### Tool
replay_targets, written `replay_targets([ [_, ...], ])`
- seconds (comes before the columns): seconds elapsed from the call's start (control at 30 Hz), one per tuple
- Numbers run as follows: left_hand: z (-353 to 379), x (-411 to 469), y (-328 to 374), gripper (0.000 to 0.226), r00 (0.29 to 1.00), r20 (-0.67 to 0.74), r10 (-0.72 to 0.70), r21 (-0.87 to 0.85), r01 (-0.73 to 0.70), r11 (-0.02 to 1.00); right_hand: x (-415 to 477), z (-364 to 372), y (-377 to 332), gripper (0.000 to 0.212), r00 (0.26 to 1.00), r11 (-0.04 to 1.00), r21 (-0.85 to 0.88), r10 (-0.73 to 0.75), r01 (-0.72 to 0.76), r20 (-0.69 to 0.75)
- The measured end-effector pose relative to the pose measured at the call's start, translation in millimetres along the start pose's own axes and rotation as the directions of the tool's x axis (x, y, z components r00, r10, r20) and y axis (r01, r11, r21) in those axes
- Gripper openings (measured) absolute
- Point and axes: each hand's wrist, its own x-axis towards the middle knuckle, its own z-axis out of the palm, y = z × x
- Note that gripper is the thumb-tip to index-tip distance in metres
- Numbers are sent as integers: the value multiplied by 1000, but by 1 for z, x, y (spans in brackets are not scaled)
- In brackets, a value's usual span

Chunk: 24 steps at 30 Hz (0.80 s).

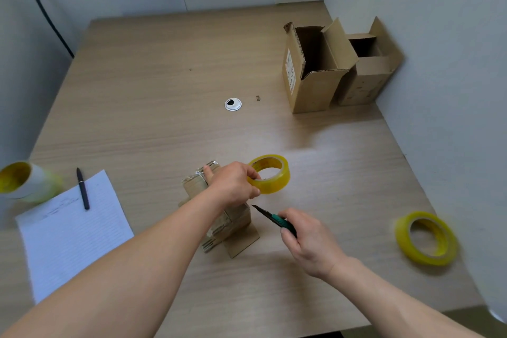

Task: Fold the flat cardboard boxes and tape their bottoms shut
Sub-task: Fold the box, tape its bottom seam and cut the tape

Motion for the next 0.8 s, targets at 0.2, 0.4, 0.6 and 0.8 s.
replay_targets([
  [0.2,0,0,-1,19,1000,11,8,-10,-8,1000,2,0,1,30,1000,1000,1,-13,13,13],
  [0.4,1,-1,-1,19,1000,7,14,-12,-14,1000,5,5,0,42,999,995,-91,-32,35,38],
  [0.6,2,0,-1,19,1000,2,9,-37,-9,999,5,11,6,28,989,968,-248,73,-38,132],
  [0.8,3,1,-2,19,1000,0,12,-48,-12,999,-11,18,41,24,949,898,-334,313,-286,29],
])
